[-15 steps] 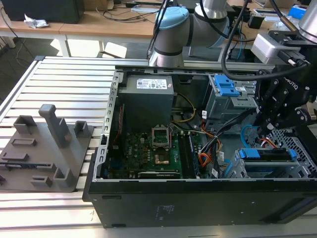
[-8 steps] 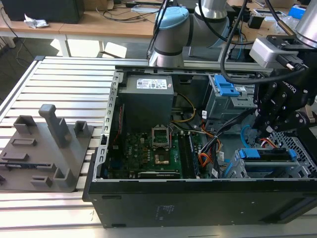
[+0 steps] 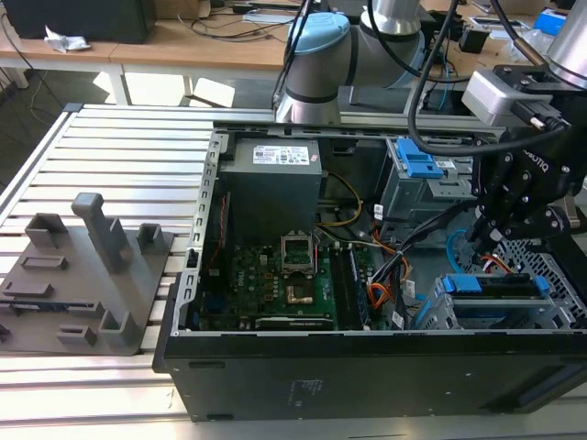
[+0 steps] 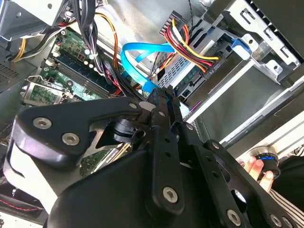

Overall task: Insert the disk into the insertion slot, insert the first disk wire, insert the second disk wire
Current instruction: 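Insert the second disk wire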

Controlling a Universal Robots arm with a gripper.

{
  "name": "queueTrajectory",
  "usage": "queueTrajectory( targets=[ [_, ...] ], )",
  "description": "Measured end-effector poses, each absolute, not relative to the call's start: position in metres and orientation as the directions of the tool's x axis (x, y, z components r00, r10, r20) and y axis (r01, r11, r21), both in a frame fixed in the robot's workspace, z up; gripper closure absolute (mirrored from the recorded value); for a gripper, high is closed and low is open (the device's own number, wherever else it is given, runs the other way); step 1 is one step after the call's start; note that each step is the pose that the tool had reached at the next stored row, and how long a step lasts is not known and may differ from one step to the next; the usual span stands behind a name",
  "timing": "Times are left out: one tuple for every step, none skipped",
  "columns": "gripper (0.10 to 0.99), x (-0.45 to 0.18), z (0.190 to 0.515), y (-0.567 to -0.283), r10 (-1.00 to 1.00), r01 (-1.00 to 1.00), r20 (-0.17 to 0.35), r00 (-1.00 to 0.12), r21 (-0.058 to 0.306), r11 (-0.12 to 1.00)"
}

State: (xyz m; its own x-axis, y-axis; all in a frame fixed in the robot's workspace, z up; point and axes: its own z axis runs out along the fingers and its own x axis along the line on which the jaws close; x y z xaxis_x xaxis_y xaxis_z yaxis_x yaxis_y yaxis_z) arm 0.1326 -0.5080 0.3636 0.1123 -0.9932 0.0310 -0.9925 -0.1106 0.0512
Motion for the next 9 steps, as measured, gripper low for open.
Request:
queueTrajectory(
  targets=[
    [0.922, 0.1326, 0.3636, -0.5080, -0.993, -0.993, 0.031, 0.112, 0.051, -0.111],
    [0.922, 0.1326, 0.3635, -0.5080, -0.993, -0.993, 0.031, 0.112, 0.051, -0.111],
    [0.922, 0.1326, 0.3635, -0.5080, -0.993, -0.993, 0.031, 0.112, 0.051, -0.111],
    [0.922, 0.1326, 0.3635, -0.5080, -0.993, -0.993, 0.031, 0.112, 0.051, -0.111],
    [0.922, 0.1327, 0.3635, -0.5080, -0.993, -0.993, 0.031, 0.112, 0.051, -0.111],
    [0.922, 0.1326, 0.3633, -0.5085, -0.993, -0.993, 0.031, 0.112, 0.051, -0.111],
    [0.922, 0.1326, 0.3633, -0.5094, -0.993, -0.993, 0.031, 0.112, 0.051, -0.111],
    [0.922, 0.1327, 0.3634, -0.5105, -0.993, -0.993, 0.031, 0.112, 0.051, -0.111],
    [0.922, 0.1327, 0.3634, -0.5124, -0.993, -0.993, 0.031, 0.112, 0.051, -0.111]
  ],
)
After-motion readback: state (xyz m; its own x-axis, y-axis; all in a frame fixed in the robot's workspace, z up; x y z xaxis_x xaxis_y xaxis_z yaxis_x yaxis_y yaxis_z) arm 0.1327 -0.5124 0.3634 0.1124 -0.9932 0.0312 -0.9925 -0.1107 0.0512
